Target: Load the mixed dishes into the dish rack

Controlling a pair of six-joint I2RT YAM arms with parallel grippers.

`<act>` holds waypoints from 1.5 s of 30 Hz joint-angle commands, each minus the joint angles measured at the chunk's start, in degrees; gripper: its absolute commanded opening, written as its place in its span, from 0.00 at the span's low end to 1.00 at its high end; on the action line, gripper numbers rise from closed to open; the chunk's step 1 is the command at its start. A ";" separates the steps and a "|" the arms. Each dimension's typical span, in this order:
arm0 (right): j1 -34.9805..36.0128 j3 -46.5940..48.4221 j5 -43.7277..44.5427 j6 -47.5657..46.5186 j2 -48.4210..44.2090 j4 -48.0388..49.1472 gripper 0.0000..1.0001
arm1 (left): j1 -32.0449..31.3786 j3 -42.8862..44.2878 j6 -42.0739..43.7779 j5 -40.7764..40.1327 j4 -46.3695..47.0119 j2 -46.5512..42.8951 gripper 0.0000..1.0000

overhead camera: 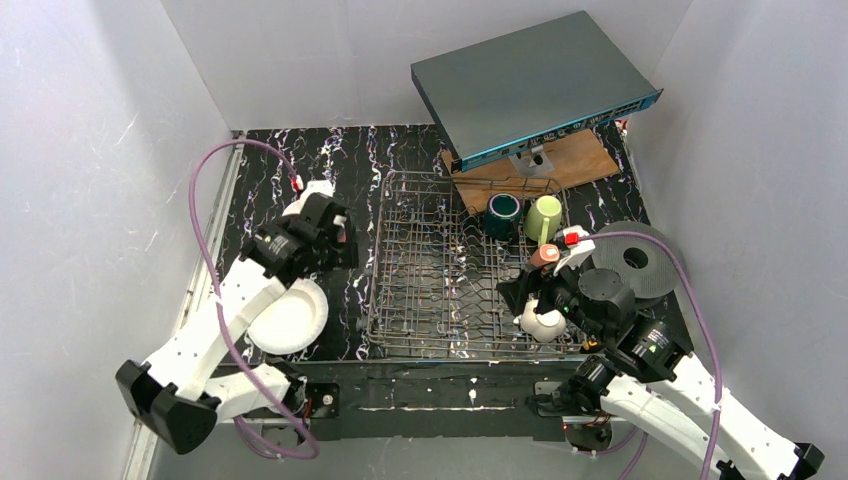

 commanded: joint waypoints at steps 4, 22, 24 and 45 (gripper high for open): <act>-0.07 -0.38 -3.06 1.43 1.25 3.10 0.98 | 16.56 10.81 9.17 9.68 5.33 13.90 0.90; -0.07 5.39 -3.60 2.03 6.36 1.57 0.98 | 24.32 26.16 18.55 13.38 10.99 45.77 0.53; -0.07 6.45 -3.85 1.88 7.08 1.32 0.98 | 24.32 24.81 19.41 12.76 12.30 46.08 0.48; -0.07 8.19 -7.40 5.24 15.81 4.90 0.98 | 24.53 26.84 20.74 9.96 10.57 52.02 0.33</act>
